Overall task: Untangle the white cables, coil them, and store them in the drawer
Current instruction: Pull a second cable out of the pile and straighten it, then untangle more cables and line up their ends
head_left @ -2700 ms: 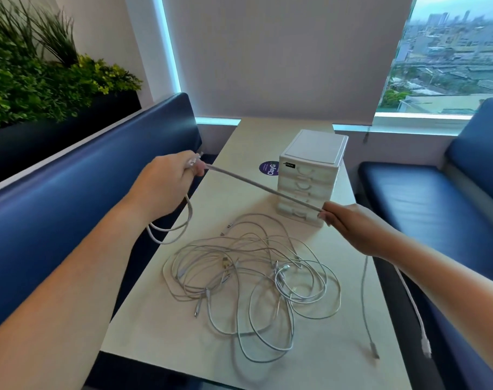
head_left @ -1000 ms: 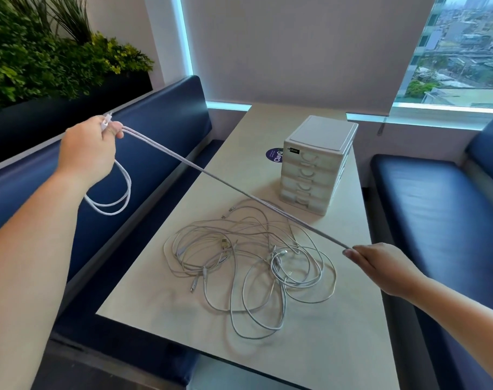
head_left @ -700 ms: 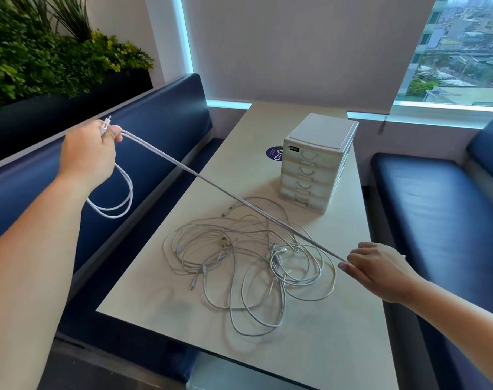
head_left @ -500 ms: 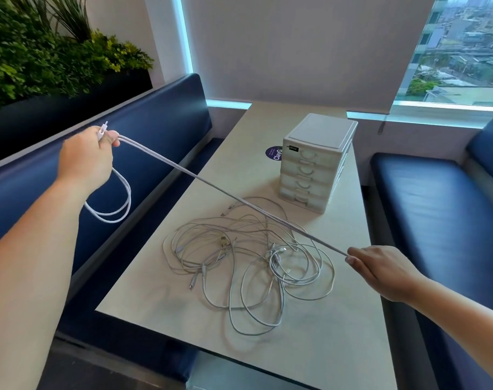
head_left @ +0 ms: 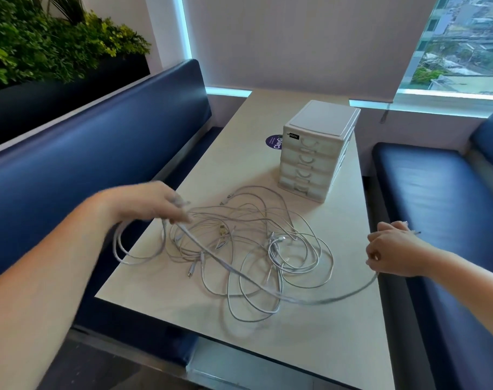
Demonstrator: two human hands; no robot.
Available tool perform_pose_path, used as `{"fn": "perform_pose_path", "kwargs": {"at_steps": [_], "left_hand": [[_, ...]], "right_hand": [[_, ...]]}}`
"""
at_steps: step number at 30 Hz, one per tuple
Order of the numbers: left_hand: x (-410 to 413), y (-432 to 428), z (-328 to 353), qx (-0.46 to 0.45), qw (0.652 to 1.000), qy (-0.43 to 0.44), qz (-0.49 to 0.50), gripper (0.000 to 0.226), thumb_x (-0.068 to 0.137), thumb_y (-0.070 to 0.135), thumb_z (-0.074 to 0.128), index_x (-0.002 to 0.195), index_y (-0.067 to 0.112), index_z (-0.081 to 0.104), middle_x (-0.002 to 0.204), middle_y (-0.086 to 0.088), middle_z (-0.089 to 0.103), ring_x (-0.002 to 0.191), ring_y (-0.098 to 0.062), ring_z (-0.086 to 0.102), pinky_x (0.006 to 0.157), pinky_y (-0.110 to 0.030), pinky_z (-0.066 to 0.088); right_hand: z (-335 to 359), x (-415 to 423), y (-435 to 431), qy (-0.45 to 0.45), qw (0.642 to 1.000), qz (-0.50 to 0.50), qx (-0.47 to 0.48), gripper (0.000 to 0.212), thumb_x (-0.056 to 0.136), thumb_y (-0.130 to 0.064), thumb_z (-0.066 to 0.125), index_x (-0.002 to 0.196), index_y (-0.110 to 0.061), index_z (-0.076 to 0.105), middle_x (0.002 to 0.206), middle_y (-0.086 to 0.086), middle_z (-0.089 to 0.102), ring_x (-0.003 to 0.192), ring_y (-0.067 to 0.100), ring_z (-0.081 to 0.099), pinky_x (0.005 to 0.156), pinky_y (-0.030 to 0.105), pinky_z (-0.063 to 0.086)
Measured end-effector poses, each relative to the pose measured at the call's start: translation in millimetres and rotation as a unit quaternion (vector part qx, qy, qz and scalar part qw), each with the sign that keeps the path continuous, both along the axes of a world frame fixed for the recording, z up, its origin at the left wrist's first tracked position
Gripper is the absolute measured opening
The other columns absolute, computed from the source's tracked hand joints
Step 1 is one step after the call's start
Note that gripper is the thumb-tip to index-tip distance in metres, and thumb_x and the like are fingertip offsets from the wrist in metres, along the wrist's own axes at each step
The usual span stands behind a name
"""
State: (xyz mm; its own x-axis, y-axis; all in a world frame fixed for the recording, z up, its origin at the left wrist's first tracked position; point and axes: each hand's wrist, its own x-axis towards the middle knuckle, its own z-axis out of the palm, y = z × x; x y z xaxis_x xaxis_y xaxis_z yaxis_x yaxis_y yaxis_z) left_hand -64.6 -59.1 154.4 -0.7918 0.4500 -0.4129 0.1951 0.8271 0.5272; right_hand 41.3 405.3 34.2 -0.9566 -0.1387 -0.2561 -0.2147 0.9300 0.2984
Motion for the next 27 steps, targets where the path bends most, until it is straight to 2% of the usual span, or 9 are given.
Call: {"fn": "perform_pose_path", "kwargs": {"at_steps": [3, 5, 8, 12, 14, 17, 21, 24, 27], "left_hand": [[10, 28, -30, -0.099, 0.991, -0.054, -0.072, 0.046, 0.071, 0.051, 0.078, 0.057, 0.021, 0.046, 0.054, 0.011, 0.04, 0.056, -0.013, 0.035, 0.062, -0.032, 0.027], [21, 49, -54, -0.137, 0.984, -0.056, -0.1, 0.038, 0.079, 0.05, 0.074, 0.059, 0.021, 0.057, 0.053, 0.012, 0.054, 0.051, -0.006, 0.045, 0.058, -0.027, 0.032], [33, 70, -86, -0.112, 0.988, -0.05, -0.091, 0.031, 0.087, 0.044, 0.068, 0.077, 0.015, 0.069, 0.074, 0.003, 0.072, 0.055, -0.001, 0.051, 0.055, -0.023, 0.035], [27, 69, -91, -0.096, 0.992, 0.076, -0.024, 0.038, 0.091, 0.047, 0.064, 0.08, 0.01, 0.061, 0.077, -0.002, 0.06, 0.07, -0.015, 0.053, 0.059, -0.026, 0.033], [19, 63, -87, -0.056, 0.989, 0.132, 0.036, 0.035, 0.092, 0.043, 0.062, 0.081, 0.01, 0.062, 0.083, -0.005, 0.063, 0.079, -0.022, 0.057, 0.063, -0.028, 0.037], [8, 47, -80, 0.007, 0.976, 0.182, 0.121, 0.032, 0.094, 0.036, 0.062, 0.07, 0.016, 0.052, 0.073, -0.001, 0.056, 0.069, -0.02, 0.051, 0.055, -0.029, 0.032], [-2, 24, -73, 0.025, 0.961, 0.22, 0.167, 0.037, 0.099, 0.031, 0.053, 0.068, 0.013, 0.043, 0.068, -0.001, 0.048, 0.066, -0.021, 0.043, 0.055, -0.032, 0.028], [-5, 11, -72, 0.064, 0.955, 0.221, 0.187, 0.039, 0.102, 0.033, 0.046, 0.068, 0.014, 0.038, 0.068, -0.001, 0.045, 0.064, -0.019, 0.04, 0.057, -0.034, 0.028], [-6, 4, -70, 0.094, 0.951, 0.222, 0.194, 0.035, 0.104, 0.035, 0.041, 0.073, 0.018, 0.041, 0.068, 0.0, 0.046, 0.062, -0.015, 0.041, 0.054, -0.032, 0.03]], "right_hand": [[-1, -13, -12, -0.018, 0.999, 0.039, 0.017, 0.011, 0.082, -0.043, 0.05, 0.078, -0.033, 0.049, 0.086, -0.018, 0.052, 0.092, 0.009, 0.031, 0.076, 0.027, 0.022], [-6, -22, -17, -0.036, 0.997, 0.061, 0.035, 0.011, 0.079, -0.039, 0.052, 0.087, -0.032, 0.047, 0.095, -0.017, 0.057, 0.094, 0.011, 0.035, 0.09, 0.03, 0.027], [-11, -35, -25, -0.044, 0.993, 0.075, 0.078, 0.017, 0.081, -0.031, 0.056, 0.096, -0.03, 0.049, 0.106, -0.013, 0.059, 0.106, 0.015, 0.041, 0.096, 0.032, 0.027], [-19, -52, -28, -0.009, 0.985, 0.105, 0.134, 0.035, 0.083, -0.042, 0.064, 0.112, -0.026, 0.053, 0.113, -0.006, 0.056, 0.117, 0.022, 0.041, 0.107, 0.037, 0.023], [-23, -60, -26, 0.057, 0.983, 0.125, 0.124, 0.048, 0.066, -0.046, 0.079, 0.104, -0.02, 0.063, 0.101, 0.001, 0.059, 0.109, 0.029, 0.049, 0.11, 0.046, 0.027], [-33, -69, -25, 0.111, 0.987, 0.116, 0.028, 0.061, 0.035, -0.043, 0.092, 0.086, -0.016, 0.071, 0.088, 0.007, 0.061, 0.094, 0.036, 0.058, 0.102, 0.056, 0.038], [-47, -66, -56, 0.132, 0.98, 0.07, -0.133, 0.045, 0.068, -0.043, 0.079, 0.107, -0.024, 0.067, 0.107, 0.003, 0.059, 0.111, 0.033, 0.053, 0.102, 0.052, 0.039], [-49, -53, -98, 0.162, 0.945, 0.087, -0.27, 0.022, 0.085, -0.042, 0.061, 0.097, -0.026, 0.069, 0.098, -0.002, 0.061, 0.096, 0.024, 0.053, 0.087, 0.038, 0.043], [-59, -38, -149, 0.08, 0.92, 0.118, -0.366, 0.03, 0.088, -0.046, 0.05, 0.093, -0.023, 0.068, 0.096, -0.002, 0.062, 0.09, 0.018, 0.052, 0.081, 0.031, 0.045]]}}
